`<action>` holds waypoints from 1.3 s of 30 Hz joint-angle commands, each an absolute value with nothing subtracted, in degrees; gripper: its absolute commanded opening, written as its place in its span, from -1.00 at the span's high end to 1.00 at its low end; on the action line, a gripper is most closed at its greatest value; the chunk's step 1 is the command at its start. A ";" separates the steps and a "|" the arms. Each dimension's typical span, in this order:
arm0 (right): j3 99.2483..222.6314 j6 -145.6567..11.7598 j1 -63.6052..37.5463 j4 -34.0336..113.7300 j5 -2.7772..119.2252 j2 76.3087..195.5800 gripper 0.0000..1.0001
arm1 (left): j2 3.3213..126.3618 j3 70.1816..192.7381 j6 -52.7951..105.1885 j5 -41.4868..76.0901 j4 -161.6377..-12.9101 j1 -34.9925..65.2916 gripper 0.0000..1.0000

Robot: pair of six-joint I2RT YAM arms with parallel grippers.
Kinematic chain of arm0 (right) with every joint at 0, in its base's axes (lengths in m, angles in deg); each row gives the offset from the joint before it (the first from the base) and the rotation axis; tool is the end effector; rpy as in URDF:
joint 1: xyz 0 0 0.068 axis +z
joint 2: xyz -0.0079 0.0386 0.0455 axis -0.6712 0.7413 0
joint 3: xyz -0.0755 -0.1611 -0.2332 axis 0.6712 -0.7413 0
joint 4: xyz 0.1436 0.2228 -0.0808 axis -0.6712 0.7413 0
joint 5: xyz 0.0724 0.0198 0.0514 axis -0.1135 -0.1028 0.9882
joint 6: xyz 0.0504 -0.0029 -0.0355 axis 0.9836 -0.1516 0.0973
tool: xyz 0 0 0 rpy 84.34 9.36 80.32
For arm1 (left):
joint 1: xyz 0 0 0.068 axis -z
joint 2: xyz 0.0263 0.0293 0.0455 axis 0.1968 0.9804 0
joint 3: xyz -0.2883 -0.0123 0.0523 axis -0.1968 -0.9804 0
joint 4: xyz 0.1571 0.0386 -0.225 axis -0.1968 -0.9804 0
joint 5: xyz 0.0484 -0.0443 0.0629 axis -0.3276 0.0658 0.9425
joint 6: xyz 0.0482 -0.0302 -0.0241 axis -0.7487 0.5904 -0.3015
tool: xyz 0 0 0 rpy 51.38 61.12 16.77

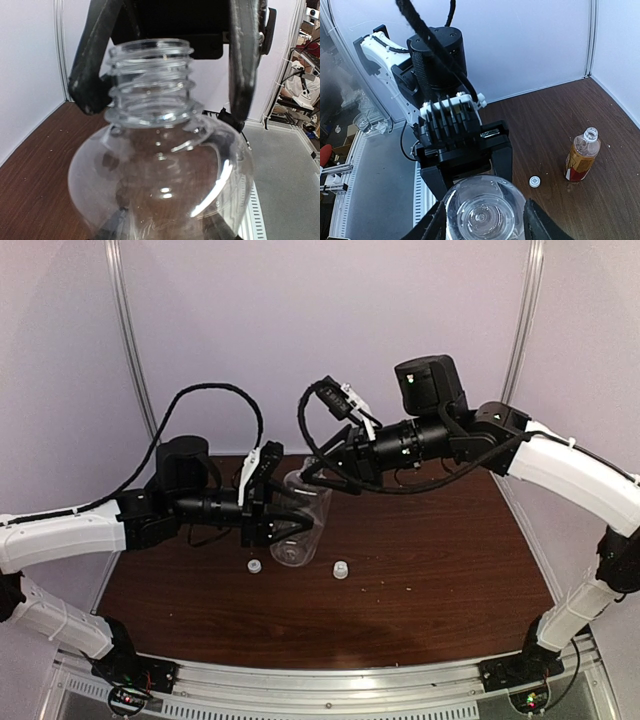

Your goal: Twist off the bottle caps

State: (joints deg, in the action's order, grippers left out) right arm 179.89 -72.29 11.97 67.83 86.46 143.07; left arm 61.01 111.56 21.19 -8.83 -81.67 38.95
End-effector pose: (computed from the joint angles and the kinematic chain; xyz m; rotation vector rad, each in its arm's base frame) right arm 0.1935 0.3142 0.4450 -1.3058 1.6359 1.2267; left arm 0.1757 -0.2530 0.3315 1.1247 1.5464 -1.2246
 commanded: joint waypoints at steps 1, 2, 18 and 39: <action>181.81 -73.00 12.34 69.17 86.88 143.88 -0.01 | 61.14 113.69 21.49 -9.53 -78.45 39.27 0.35; 181.81 -72.98 12.31 69.28 86.62 143.97 0.02 | 61.16 113.69 21.48 -9.49 -78.41 39.28 0.35; 181.56 -73.00 12.34 69.69 87.53 144.99 0.80 | 60.37 112.97 21.44 -6.30 -78.48 39.28 0.32; 179.21 -75.17 11.71 70.84 77.28 142.07 1.00 | 56.34 113.25 22.54 5.98 -84.65 39.19 -0.95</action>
